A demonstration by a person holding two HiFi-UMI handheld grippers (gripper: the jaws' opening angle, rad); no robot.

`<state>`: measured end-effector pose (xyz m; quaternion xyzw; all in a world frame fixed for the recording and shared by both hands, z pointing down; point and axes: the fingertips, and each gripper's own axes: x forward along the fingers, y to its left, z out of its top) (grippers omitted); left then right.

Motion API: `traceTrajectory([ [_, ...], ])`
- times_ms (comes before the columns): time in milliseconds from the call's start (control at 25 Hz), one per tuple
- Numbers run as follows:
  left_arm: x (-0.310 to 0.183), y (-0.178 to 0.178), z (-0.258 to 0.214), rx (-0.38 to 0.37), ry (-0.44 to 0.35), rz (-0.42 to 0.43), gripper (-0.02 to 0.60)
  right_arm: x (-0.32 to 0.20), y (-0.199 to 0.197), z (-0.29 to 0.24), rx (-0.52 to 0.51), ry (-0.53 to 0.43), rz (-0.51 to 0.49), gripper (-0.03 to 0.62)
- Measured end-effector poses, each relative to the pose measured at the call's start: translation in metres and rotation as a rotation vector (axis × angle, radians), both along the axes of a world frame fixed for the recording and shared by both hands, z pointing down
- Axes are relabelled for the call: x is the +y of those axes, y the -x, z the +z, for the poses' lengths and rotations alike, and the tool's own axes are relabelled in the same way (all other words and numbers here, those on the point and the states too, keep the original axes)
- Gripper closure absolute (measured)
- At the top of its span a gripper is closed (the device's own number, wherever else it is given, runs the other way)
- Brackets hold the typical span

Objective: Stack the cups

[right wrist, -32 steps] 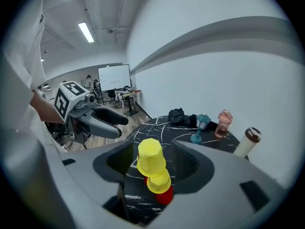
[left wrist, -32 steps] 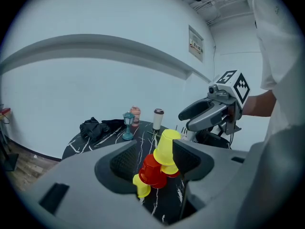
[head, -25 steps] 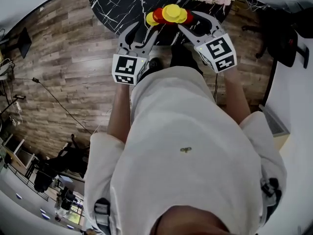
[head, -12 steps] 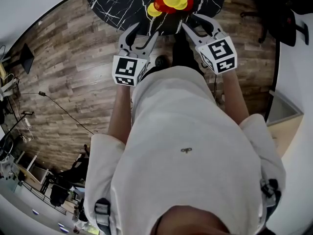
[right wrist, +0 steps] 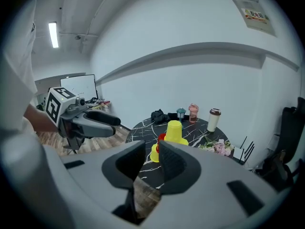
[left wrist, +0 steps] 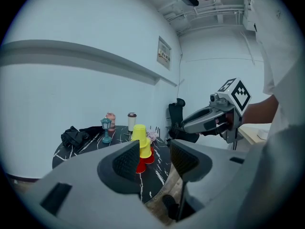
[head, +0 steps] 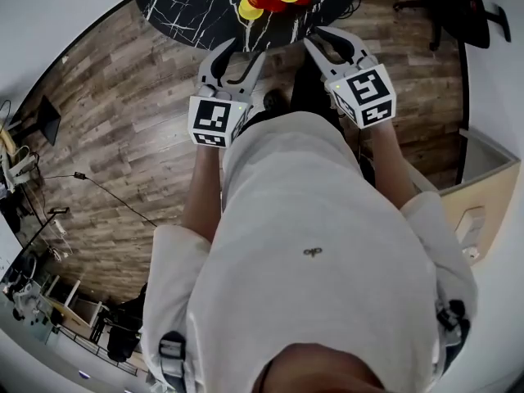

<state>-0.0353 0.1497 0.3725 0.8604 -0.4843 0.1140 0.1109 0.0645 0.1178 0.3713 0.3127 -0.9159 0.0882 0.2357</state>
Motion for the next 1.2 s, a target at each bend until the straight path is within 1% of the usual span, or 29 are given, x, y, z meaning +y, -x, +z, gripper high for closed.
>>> traceTrajectory([
  [240, 0.007, -0.01, -0.008, -0.005, -0.018, 0.032, 0.41, 0.015, -0.008, -0.006, -0.019, -0.013, 0.042, 0.553],
  [360, 0.01, -0.016, -0.011, -0.002, -0.025, 0.037, 0.43, 0.019, -0.012, -0.008, -0.024, -0.02, 0.046, 0.562],
  [720, 0.008, -0.022, -0.025, 0.013, -0.046, 0.017, 0.511, 0.018, -0.011, -0.019, -0.034, -0.034, 0.023, 0.585],
  [960, 0.005, -0.023, -0.032, 0.018, -0.059, 0.008, 0.549, 0.012, -0.012, -0.028, -0.043, -0.044, 0.026, 0.589],
  [1200, 0.009, -0.031, -0.034, 0.027, -0.072, 0.007, 0.566, 0.018, -0.019, -0.029, -0.039, -0.048, 0.027, 0.589],
])
